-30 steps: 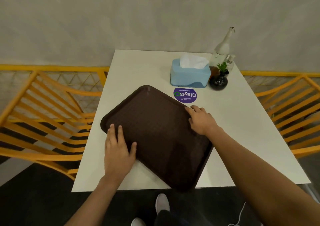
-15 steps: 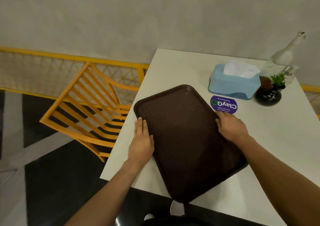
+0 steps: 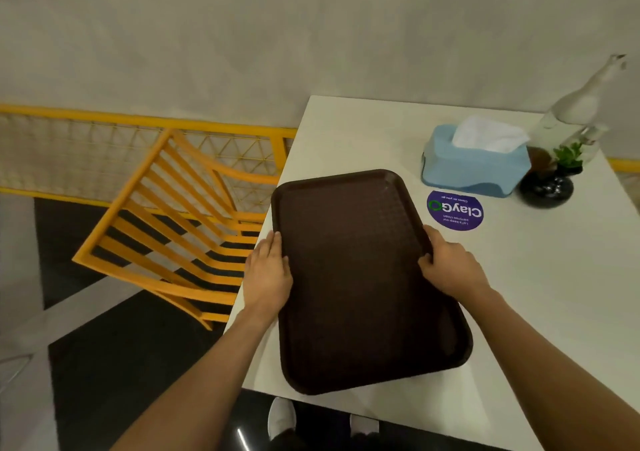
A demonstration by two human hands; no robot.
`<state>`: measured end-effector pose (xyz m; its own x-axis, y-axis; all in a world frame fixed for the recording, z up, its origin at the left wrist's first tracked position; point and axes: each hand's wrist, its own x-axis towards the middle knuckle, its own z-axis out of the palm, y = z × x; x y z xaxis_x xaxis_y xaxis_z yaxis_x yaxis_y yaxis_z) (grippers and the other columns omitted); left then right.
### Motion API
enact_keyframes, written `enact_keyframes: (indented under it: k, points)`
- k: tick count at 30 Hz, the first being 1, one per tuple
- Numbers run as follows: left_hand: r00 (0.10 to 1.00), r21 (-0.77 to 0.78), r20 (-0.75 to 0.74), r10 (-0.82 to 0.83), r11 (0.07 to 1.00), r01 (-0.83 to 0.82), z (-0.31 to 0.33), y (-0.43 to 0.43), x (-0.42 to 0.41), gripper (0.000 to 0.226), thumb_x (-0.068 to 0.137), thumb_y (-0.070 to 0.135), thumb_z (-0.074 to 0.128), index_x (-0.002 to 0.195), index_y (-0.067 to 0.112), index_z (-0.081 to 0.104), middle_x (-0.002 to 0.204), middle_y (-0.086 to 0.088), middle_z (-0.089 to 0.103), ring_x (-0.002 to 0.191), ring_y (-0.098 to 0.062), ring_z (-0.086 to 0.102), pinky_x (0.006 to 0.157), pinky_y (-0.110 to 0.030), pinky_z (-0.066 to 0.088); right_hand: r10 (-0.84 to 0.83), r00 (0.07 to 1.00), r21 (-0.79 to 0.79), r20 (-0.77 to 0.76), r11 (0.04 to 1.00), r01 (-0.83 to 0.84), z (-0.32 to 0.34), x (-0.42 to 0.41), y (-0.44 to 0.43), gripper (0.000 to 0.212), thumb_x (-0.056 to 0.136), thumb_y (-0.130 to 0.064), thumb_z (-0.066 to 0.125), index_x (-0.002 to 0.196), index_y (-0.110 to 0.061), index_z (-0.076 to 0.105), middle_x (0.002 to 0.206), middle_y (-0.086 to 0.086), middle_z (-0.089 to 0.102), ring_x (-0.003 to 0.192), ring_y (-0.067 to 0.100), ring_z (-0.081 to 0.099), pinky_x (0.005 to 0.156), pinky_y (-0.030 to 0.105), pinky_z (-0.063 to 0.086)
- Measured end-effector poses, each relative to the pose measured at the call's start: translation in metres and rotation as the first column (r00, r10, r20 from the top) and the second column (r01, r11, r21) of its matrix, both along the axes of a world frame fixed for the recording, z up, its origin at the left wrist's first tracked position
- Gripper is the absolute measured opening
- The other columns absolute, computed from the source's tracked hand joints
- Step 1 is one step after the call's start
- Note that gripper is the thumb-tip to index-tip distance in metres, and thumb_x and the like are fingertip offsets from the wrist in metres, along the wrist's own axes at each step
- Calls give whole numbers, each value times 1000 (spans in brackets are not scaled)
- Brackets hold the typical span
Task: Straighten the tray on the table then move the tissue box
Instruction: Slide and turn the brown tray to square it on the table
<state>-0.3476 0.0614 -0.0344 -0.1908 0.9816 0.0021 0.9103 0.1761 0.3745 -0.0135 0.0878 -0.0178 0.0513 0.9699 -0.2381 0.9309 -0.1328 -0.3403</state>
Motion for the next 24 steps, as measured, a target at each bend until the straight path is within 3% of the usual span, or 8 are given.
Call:
enact_keyframes:
  k: [6,9,14,24]
  points:
    - [997,75,25,-72,995,70,6,27,-33,47,102,31,54,145,10,54,144,-9,58,132,-28,54,109,-45,44,-67,997,-3,-50,998,67,0,-26,-9,74,92,-28,55,157,-25,20,116,10,67,89,29,67,79,43,57]
    - [985,40,50,-166,986,164,8,44,-44,53,102,32,53,149,8,48,150,-11,52,138,-29,47,114,-44,39,-112,994,17,-10,994,112,-3,-41,-13,73,92,-29,53,157,-24,21,116,11,67,91,31,67,80,44,56]
    - [953,13,109,-283,959,283,2,54,-58,61,103,24,49,159,11,29,164,-8,31,150,-26,30,122,-40,28,-178,984,77,12,981,176,-8,-59,-16,58,104,-39,43,156,-21,25,136,13,59,114,35,63,95,51,52]
    - [942,64,152,-299,954,292,-4,69,-54,57,105,18,42,159,12,28,166,-7,29,152,-22,27,122,-43,27,-256,965,-1,55,967,256,-5,-58,1,58,106,-33,38,159,-25,16,135,16,59,111,36,63,90,49,52]
